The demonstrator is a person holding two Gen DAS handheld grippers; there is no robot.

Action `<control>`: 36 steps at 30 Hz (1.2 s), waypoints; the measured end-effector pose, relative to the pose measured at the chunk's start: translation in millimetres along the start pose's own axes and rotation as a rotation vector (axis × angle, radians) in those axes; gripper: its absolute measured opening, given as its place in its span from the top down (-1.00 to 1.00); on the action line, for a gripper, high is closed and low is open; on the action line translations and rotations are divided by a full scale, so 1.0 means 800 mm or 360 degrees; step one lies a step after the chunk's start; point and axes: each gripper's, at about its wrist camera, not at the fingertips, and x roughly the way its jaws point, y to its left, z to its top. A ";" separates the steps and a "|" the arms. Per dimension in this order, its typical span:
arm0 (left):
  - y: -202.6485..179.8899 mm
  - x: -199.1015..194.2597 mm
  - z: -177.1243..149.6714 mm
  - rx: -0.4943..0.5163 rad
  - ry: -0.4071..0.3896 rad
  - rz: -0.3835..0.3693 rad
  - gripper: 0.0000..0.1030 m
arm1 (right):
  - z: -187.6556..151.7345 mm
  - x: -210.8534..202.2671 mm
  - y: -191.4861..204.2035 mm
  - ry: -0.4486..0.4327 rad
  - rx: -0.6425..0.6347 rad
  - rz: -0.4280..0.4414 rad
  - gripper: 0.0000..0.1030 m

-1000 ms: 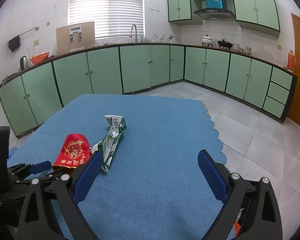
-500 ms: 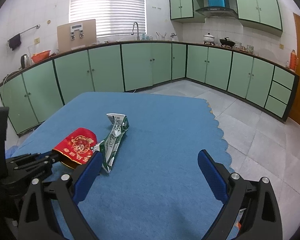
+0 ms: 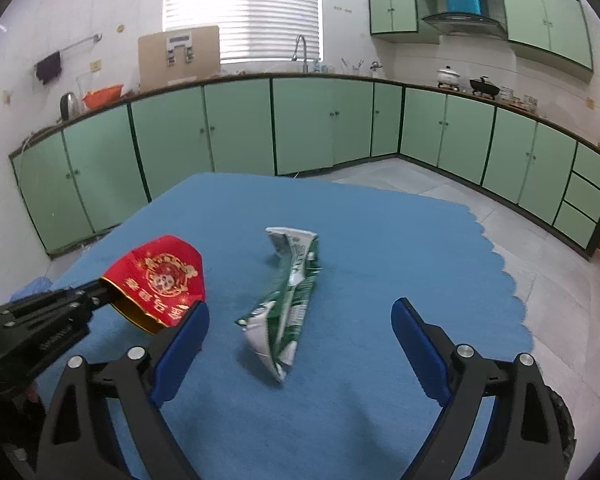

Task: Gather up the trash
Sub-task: 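Grasp the red paper packet with the left tool while the right tool grasps the green wrapper, then carry the packet and wrapper over the black bin and open both tools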

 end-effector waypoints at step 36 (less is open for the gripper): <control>-0.030 -0.011 0.019 0.0060 -0.0039 -0.0120 0.94 | 0.029 -0.006 -0.040 0.0094 0.0126 0.0146 0.41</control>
